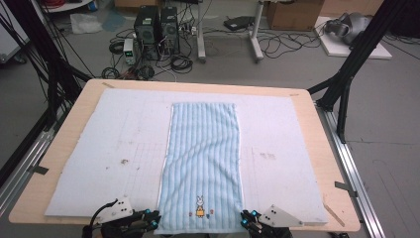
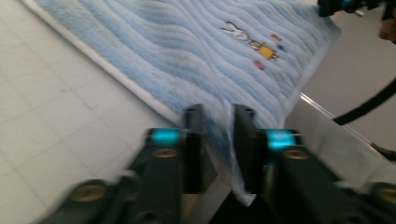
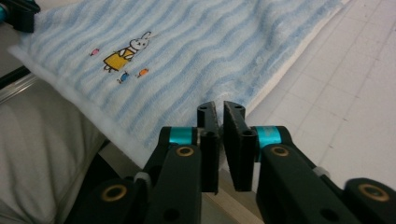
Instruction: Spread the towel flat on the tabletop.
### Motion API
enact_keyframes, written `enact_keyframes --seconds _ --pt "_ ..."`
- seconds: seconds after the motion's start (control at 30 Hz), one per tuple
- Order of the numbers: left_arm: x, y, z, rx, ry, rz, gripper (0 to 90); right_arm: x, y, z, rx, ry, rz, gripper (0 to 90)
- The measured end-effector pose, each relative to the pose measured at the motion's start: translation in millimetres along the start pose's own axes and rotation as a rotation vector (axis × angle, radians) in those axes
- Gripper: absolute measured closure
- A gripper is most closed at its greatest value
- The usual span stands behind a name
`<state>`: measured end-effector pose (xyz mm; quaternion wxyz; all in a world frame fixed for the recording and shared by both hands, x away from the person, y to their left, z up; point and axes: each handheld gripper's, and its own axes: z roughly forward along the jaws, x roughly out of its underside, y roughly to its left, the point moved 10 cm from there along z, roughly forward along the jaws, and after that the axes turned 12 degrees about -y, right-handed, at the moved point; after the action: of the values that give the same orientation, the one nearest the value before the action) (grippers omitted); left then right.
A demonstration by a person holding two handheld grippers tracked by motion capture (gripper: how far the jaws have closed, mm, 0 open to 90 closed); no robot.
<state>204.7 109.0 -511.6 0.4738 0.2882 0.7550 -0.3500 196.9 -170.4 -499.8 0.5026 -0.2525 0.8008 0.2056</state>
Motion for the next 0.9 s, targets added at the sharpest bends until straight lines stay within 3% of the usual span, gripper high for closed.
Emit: enact_keyframes --seconds 0.07,0.13,0.23,0.47,0.6,0.9 --pt "-3.5 4.3 1.0 -0.009 -0.024 -0.006 56.6 -2.1 -4.2 1.4 0.019 -0.01 0.014 68.0" --pt "-10.3 10.3 1.5 -0.023 -0.058 -0.006 53.6 -7.6 -8.8 4.8 0.03 -0.03 0.035 63.7" --pt "-21.4 19.8 2.8 -0.041 -0.111 0.003 47.2 -15.0 -14.6 15.4 0.046 -0.039 0.034 62.2" --pt "-40.8 44.1 6.0 -0.094 -0.201 -0.048 36.3 -26.4 -28.2 46.5 0.086 -0.034 0.055 54.0" --pt "-48.2 58.7 9.1 -0.159 -0.195 -0.044 17.6 -26.3 -32.5 58.4 0.101 -0.001 0.066 53.3" --pt "-79.4 79.5 20.7 -0.13 -0.225 -0.043 23.1 -32.9 -42.6 66.0 0.101 0.027 0.046 58.6"
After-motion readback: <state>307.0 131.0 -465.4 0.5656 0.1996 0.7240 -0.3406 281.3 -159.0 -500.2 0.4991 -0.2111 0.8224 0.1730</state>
